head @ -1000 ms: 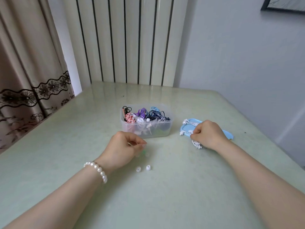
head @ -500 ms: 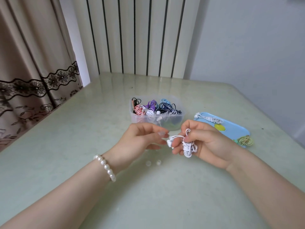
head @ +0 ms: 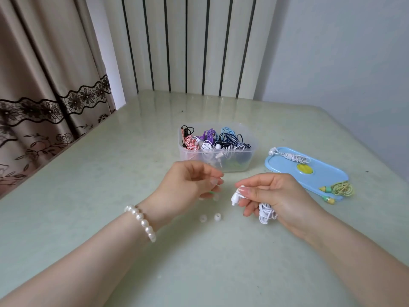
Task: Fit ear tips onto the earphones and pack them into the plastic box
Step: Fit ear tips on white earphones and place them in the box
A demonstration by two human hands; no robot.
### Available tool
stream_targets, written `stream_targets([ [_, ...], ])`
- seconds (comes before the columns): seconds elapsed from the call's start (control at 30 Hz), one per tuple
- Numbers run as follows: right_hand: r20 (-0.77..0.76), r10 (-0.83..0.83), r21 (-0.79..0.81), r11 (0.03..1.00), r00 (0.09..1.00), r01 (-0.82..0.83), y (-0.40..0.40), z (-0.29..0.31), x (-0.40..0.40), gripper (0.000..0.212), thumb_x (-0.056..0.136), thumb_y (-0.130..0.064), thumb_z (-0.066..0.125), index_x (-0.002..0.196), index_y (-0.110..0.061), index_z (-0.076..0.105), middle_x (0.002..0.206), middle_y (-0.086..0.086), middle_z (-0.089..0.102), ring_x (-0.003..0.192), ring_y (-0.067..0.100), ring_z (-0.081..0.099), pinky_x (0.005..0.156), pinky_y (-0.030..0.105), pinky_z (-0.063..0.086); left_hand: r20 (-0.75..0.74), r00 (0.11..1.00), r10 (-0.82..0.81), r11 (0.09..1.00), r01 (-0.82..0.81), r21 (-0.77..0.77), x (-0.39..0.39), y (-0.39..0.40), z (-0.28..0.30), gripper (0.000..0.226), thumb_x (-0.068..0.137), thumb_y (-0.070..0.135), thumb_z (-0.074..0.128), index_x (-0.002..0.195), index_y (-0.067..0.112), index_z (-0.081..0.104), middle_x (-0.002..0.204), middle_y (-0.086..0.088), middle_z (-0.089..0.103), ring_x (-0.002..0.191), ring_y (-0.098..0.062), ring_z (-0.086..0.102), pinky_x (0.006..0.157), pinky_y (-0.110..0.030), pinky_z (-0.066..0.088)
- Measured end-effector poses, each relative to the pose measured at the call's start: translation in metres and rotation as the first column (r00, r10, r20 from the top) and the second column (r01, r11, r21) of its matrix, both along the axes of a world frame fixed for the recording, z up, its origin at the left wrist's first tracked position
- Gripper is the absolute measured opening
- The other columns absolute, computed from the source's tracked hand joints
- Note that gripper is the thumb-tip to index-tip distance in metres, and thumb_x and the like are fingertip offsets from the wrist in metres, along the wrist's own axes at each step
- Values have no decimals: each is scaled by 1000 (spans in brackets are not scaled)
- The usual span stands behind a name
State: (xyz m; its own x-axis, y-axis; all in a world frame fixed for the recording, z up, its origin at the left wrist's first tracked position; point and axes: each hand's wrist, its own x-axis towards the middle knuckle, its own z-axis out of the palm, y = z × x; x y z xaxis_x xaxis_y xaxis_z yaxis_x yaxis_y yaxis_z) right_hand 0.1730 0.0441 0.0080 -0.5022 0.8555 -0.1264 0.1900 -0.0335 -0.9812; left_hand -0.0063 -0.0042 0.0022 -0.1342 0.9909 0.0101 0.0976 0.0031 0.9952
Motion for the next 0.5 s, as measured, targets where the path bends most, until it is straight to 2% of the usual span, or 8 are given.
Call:
stream_targets([
  [0.07, 0, -4, 14, 1000, 1000, 4, 1, 1, 3, 5, 80, -5, 63, 83, -6, 68, 61, 6, 68, 46, 17, 60, 45, 18, 41, -303, 947, 109, 993, -88, 80, -7, 4, -6, 21, 81, 0, 64, 74, 20, 66, 70, 3, 65, 54, -2, 54, 55, -14, 45],
  [0.13, -6, -1, 23, 1000, 1000, 1, 2, 0, 4, 5, 82, -6, 61, 82, -7, 67, 60, 5, 67, 45, 17, 59, 44, 18, 40, -481, 868, 124, 990, -75, 119, -11, 6, -12, 18, 78, 9, 70, 72, 26, 68, 66, 10, 61, 53, 1, 50, 57, -15, 39],
  [0.2, -10, 4, 29, 1000, 1000, -4, 2, -1, 5, 6, 82, -8, 60, 82, -6, 66, 60, 5, 67, 45, 16, 57, 43, 18, 40, -583, 808, 85, 990, -4, 139, -10, 8, -17, 9, 76, 17, 73, 78, 25, 73, 74, 13, 59, 69, -7, 52, 68, -20, 39],
  [0.3, -9, 6, 30, 1000, 1000, -5, 2, -3, 5, 8, 83, -9, 60, 81, -4, 66, 64, 7, 68, 45, 17, 57, 44, 18, 39, -732, 677, 77, 980, 83, 180, -5, 9, -22, 18, 75, 20, 74, 93, 21, 74, 89, 7, 55, 91, -13, 48, 80, -16, 33],
  [0.4, -10, 3, 22, 1000, 1000, -3, 2, -4, 4, 8, 83, -7, 59, 82, -4, 67, 66, 9, 68, 45, 17, 58, 44, 18, 40, -799, 595, 86, 975, 116, 191, -3, 10, -25, 23, 77, 18, 72, 100, 21, 73, 97, 2, 56, 101, -18, 46, 83, -17, 31],
  [0.5, -11, 3, 8, 1000, 1000, -3, 2, -4, 5, 8, 84, -7, 58, 84, -4, 67, 69, 10, 70, 47, 17, 59, 45, 18, 40, -815, 572, 92, 971, 129, 201, -2, 12, -27, 21, 79, 15, 69, 99, 20, 73, 100, -2, 58, 102, -21, 46, 82, -17, 30],
])
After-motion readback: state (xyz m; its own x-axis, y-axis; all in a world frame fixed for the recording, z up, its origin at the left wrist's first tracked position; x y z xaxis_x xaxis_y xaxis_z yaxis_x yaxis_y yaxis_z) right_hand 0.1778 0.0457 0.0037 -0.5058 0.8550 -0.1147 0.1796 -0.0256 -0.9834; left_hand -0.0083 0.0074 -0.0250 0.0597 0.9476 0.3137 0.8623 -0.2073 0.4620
